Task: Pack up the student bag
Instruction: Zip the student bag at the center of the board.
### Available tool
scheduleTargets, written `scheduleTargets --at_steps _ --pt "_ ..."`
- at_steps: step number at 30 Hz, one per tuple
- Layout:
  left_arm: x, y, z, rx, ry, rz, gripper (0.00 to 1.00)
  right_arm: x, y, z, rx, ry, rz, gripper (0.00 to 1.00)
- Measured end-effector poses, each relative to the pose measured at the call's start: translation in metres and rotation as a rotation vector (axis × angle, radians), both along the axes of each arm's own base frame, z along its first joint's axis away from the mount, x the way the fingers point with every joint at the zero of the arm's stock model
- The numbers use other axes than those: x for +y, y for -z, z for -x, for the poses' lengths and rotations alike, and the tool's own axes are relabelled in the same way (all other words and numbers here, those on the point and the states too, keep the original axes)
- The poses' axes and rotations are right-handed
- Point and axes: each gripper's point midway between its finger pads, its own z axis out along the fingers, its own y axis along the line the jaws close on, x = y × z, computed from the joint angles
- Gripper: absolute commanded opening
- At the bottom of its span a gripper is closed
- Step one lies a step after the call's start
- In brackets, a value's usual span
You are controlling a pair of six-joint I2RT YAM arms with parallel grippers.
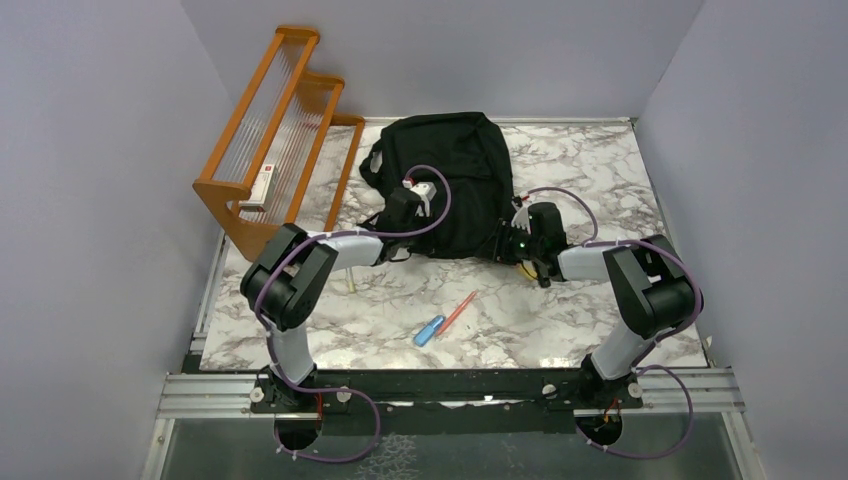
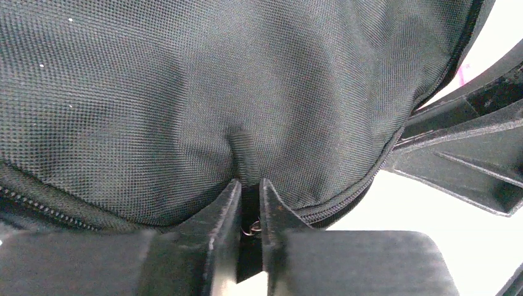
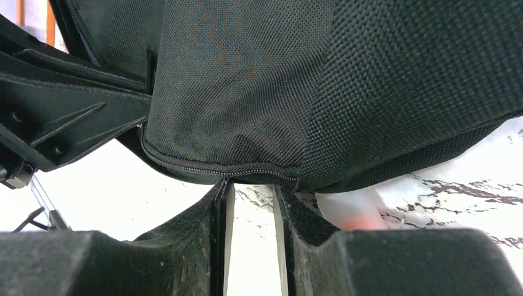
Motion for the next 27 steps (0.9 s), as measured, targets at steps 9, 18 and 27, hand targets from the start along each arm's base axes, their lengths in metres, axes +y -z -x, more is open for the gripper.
scheduleTargets --at_steps 9,18,27 --pt "-0.004 -0.005 -0.002 -0.005 0.019 0.004 0.0 0.0 -0.001 0.0 -0.004 0.0 0.001 0.35" --pt "-0.005 -0.055 -0.006 -0.144 0.05 0.051 0.0 -0.006 -0.014 0.012 -0.077 -0.038 0.025 0.43" --pt "-0.003 -0.1 -0.016 -0.276 0.047 0.108 0.0 -0.004 -0.11 -0.001 -0.449 -0.062 -0.03 0.51"
